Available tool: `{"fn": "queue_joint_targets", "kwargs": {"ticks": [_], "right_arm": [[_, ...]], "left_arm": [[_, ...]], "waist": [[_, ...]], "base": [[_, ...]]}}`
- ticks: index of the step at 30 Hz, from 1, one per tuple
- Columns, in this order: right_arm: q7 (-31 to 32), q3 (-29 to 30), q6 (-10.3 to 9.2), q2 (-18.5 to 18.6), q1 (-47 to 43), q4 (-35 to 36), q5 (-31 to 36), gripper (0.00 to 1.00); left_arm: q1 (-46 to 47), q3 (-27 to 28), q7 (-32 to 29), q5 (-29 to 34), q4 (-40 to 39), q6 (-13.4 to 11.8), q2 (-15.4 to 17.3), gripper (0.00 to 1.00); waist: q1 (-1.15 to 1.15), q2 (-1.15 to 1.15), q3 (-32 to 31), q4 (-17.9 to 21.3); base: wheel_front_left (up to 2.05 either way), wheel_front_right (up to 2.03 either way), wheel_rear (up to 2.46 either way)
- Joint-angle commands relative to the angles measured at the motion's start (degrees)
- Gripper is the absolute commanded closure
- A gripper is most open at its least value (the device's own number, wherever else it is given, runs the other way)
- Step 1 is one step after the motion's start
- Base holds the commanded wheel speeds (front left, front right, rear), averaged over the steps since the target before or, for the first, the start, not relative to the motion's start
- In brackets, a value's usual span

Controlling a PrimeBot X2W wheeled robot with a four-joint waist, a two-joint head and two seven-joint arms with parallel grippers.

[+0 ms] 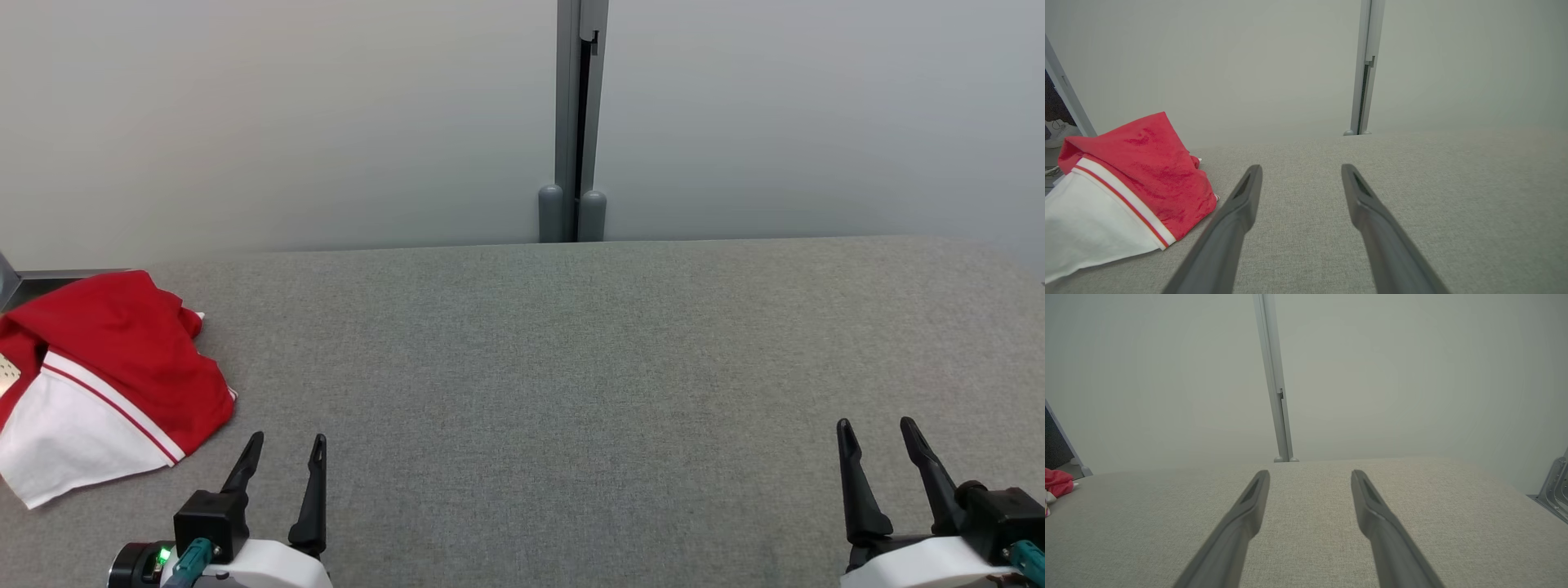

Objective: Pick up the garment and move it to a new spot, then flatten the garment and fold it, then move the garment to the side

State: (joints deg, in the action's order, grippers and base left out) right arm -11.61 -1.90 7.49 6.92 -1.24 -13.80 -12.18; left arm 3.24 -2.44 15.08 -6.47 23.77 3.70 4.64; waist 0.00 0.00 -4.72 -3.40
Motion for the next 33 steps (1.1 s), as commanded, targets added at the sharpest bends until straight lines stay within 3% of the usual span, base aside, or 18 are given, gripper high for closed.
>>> {"fn": "queue_joint_targets", "kwargs": {"ticks": [1, 17, 33], "right_arm": [[-0.2, 0.2, 0.00, 0.1, -0.5, 0.0, -0.2, 0.00], [0.3, 0.2, 0.00, 0.7, 0.4, 0.7, -0.5, 0.00], [3.2, -3.4, 0.00, 0.6, 2.0, 5.6, 0.2, 0.00]], "left_arm": [[0.7, 0.3, 0.1, 0.1, 0.1, 0.1, 0.2, 0.00], [2.0, 1.3, 0.1, 0.1, -0.1, 0.3, -0.1, 0.00], [4.6, 4.3, 0.1, -1.0, -1.1, 0.2, -0.1, 0.00]], "waist": [[0.00, 0.00, 0.0, 0.0], [0.00, 0.00, 0.6, -2.2], [0.00, 0.00, 3.0, -16.7]], "base": [[0.00, 0.00, 0.00], [0.00, 0.00, 0.00], [0.00, 0.00, 0.00]]}}
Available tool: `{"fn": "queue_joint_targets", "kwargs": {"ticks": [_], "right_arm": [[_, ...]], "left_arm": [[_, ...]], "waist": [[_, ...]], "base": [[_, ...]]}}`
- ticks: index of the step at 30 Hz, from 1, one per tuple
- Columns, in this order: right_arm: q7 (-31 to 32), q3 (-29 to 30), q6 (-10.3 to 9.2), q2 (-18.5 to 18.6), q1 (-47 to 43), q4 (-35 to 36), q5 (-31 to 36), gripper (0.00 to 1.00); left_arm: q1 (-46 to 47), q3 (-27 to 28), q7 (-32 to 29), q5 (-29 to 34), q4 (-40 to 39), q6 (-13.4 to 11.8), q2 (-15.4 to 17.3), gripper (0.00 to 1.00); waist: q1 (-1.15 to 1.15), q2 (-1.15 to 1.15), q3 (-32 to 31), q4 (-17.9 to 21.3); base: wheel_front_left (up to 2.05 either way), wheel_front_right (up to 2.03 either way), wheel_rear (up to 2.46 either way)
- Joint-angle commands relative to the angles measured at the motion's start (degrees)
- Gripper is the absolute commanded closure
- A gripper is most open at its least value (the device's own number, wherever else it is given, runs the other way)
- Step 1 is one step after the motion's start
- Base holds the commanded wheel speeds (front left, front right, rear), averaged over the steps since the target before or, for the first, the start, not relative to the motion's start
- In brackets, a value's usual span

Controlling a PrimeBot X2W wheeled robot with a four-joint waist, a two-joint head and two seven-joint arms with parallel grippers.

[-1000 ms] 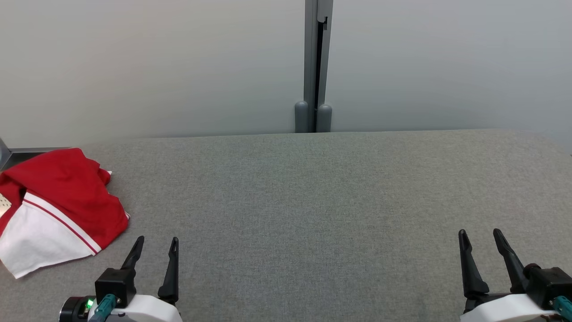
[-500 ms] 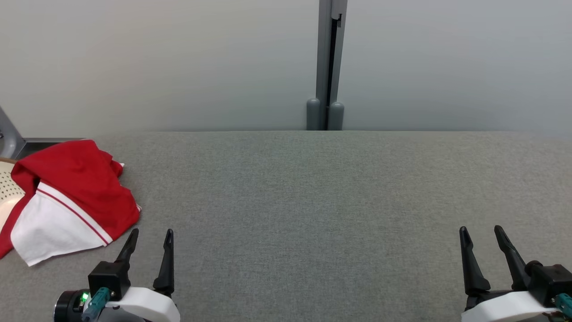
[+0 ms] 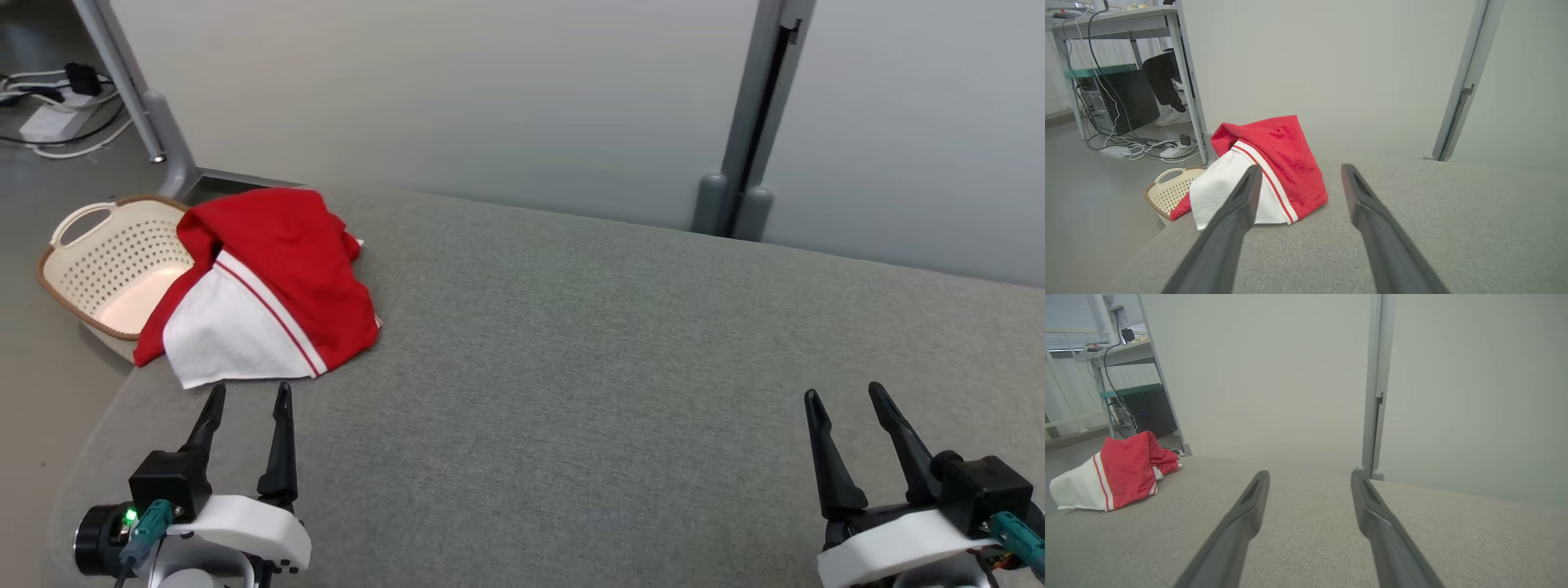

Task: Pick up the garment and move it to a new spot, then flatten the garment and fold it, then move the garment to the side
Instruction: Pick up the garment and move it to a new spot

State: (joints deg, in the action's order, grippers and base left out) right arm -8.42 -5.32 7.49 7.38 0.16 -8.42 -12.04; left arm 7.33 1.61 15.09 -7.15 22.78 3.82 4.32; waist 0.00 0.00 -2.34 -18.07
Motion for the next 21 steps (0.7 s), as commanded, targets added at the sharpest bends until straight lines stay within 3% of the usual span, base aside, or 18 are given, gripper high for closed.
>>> {"fn": "queue_joint_targets", "kwargs": {"ticks": [1, 8, 21], "right_arm": [[0.1, -0.1, 0.00, 0.1, 0.6, 0.4, 0.1, 0.00], [0.9, -0.2, -0.01, 0.0, 0.4, 1.3, 0.6, 0.00], [1.4, -0.6, -0.01, 0.6, 0.5, 1.6, 0.6, 0.00]], "left_arm": [[0.5, 0.5, 0.1, -0.4, -0.2, 0.1, 0.2, 0.00], [0.0, 1.8, 0.1, -0.4, -0.6, 0.4, 0.1, 0.00], [0.5, 2.5, 0.1, 0.3, -0.9, 0.2, -0.5, 0.00]], "waist": [[0.00, 0.00, 0.8, -2.8], [0.00, 0.00, 1.3, -5.6], [0.00, 0.00, 1.5, -5.1]], "base": [[0.00, 0.00, 0.00], [0.00, 0.00, 0.00], [0.00, 0.00, 0.00]]}}
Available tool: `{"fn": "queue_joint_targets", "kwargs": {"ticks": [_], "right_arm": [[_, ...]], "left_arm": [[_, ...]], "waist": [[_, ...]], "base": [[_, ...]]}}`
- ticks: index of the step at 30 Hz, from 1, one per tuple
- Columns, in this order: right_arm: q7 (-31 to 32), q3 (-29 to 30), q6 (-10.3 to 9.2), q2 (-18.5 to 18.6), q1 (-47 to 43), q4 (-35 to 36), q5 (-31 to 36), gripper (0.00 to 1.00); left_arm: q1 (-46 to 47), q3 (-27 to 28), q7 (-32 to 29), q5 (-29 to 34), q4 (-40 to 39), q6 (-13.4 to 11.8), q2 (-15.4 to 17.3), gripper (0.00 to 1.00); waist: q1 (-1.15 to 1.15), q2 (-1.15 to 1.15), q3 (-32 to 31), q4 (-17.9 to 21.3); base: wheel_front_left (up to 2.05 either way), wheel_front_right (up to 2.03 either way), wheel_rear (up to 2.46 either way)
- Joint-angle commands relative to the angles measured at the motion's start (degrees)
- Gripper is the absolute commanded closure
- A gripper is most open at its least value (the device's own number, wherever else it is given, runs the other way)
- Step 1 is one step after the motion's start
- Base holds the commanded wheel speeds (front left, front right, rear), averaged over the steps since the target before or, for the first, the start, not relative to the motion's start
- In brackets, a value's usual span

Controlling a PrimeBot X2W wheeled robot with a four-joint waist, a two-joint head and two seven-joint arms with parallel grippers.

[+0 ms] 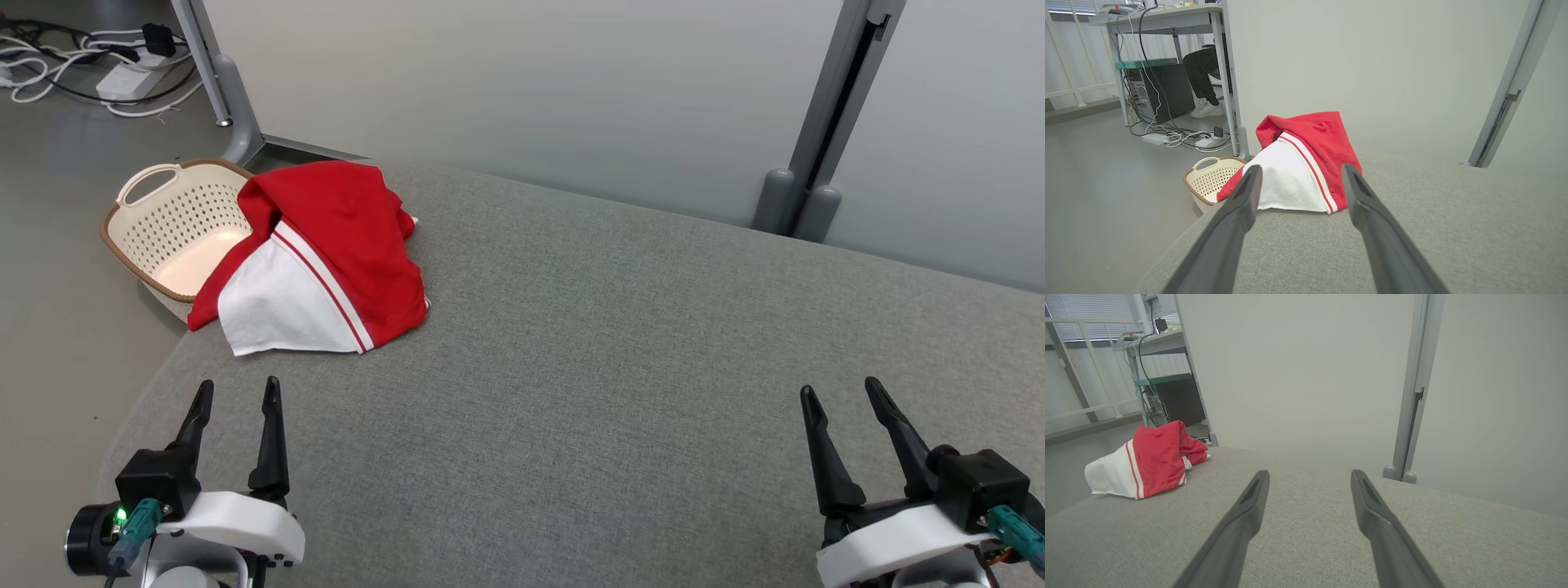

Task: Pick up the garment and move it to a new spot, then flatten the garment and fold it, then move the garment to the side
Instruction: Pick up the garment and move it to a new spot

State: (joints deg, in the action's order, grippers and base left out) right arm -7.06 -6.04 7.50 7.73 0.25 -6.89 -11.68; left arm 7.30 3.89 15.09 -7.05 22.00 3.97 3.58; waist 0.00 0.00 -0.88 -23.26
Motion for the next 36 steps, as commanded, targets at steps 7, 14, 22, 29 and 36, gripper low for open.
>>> {"fn": "queue_joint_targets", "kwargs": {"ticks": [7, 14, 22, 29, 36], "right_arm": [[1.1, 0.2, -0.02, 1.0, 1.2, 1.4, 0.4, 0.00], [3.4, 0.3, -0.02, 2.7, 4.8, 5.4, 1.0, 0.00], [6.1, -0.3, -0.02, 5.4, 9.2, 9.7, 1.3, 0.00], [7.4, -0.9, -0.02, 7.3, 12.1, 11.6, 1.2, 0.00], [7.9, -1.1, -0.01, 8.6, 14.2, 12.3, 0.6, 0.00]], "left_arm": [[3.1, -0.2, 0.1, 0.2, -0.2, -0.2, -0.1, 0.00], [12.8, -1.5, 0.1, -0.3, 5.3, -0.5, -0.4, 0.00], [30.0, -1.5, -1.1, -1.9, 25.1, 1.1, 1.8, 0.00], [41.0, -0.7, -5.4, -4.1, 40.6, 1.8, 4.0, 0.00], [45.9, -0.4, -11.8, -5.6, 49.6, 1.9, 5.7, 0.00]], "waist": [[0.00, 0.00, 2.2, 0.9], [0.00, 0.00, 10.5, 3.3], [0.00, 0.00, 21.5, 7.0], [0.00, 0.00, 27.7, 8.4], [0.00, 0.00, 30.4, 9.5]], "base": [[0.00, 0.00, 0.00], [0.00, 0.00, 0.00], [0.00, 0.00, 0.00], [0.00, 0.00, 0.00], [0.00, 0.00, 0.00]]}}
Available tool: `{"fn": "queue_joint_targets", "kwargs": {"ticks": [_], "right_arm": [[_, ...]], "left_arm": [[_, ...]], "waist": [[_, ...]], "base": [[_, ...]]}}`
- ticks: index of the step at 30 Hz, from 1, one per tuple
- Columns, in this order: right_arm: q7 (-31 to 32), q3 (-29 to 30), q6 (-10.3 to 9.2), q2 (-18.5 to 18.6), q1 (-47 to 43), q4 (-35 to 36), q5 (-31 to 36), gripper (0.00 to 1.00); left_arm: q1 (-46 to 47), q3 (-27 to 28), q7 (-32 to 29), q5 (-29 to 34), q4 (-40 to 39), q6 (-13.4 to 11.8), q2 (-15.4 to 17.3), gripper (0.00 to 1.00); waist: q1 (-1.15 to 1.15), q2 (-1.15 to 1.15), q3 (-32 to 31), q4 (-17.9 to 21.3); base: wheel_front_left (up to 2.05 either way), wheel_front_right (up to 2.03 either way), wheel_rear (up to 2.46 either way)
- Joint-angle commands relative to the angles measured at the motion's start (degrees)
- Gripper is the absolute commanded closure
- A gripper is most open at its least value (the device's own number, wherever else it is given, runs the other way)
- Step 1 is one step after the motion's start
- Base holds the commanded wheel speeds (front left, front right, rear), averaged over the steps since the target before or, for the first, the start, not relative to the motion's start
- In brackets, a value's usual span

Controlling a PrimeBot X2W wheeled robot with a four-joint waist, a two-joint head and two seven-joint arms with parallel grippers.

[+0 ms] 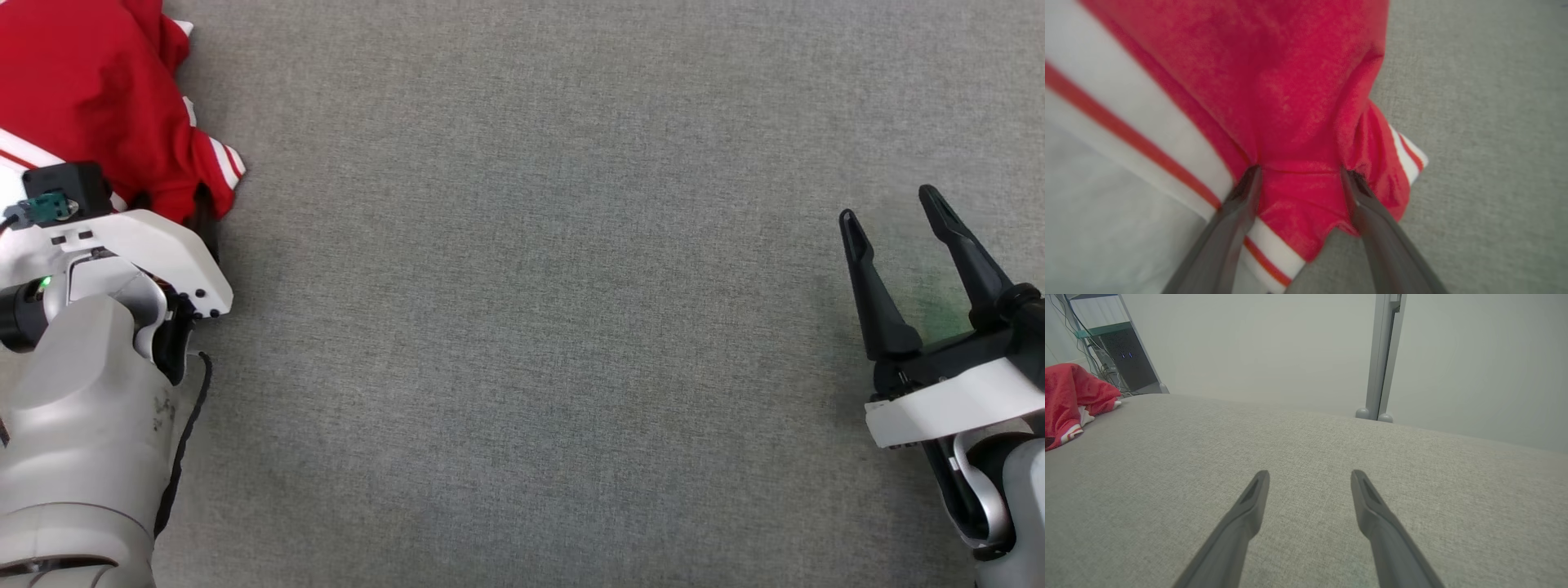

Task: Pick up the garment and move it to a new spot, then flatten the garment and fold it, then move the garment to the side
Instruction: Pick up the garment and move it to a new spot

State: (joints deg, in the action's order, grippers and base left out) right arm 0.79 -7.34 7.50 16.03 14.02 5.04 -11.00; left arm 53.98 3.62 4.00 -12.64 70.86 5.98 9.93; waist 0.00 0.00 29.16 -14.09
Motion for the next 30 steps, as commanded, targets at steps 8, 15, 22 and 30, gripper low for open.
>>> {"fn": "queue_joint_targets", "kwargs": {"ticks": [8, 15, 22, 30], "right_arm": [[-0.3, 1.2, -0.02, 0.4, 0.5, -0.3, -0.5, 0.00], [-1.5, 2.5, -0.02, -1.0, -2.4, -1.8, -0.5, 0.00], [-2.5, 3.2, -0.02, -3.1, -5.7, -3.0, -0.5, 0.00], [-3.5, 4.0, -0.02, -5.9, -9.5, -3.4, -0.1, 0.00]], "left_arm": [[0.2, -0.7, 0.5, -0.6, 2.2, 0.6, 1.0, 1.00], [-0.8, -0.7, 9.8, -0.7, 0.0, 0.1, 3.0, 1.00], [-6.2, 0.6, 11.3, -0.4, -12.1, -0.9, 4.1, 1.00], [-18.0, 1.4, 11.2, 2.1, -31.6, -3.4, 3.7, 1.00]], "waist": [[0.00, 0.00, -0.1, 0.5], [0.00, 0.00, -5.8, -0.6], [0.00, 0.00, -12.9, -1.6], [0.00, 0.00, -20.4, -0.9]], "base": [[0.00, 0.00, 0.00], [0.00, 0.00, 0.00], [0.00, 0.00, 0.00], [0.00, 0.00, 0.00]]}}
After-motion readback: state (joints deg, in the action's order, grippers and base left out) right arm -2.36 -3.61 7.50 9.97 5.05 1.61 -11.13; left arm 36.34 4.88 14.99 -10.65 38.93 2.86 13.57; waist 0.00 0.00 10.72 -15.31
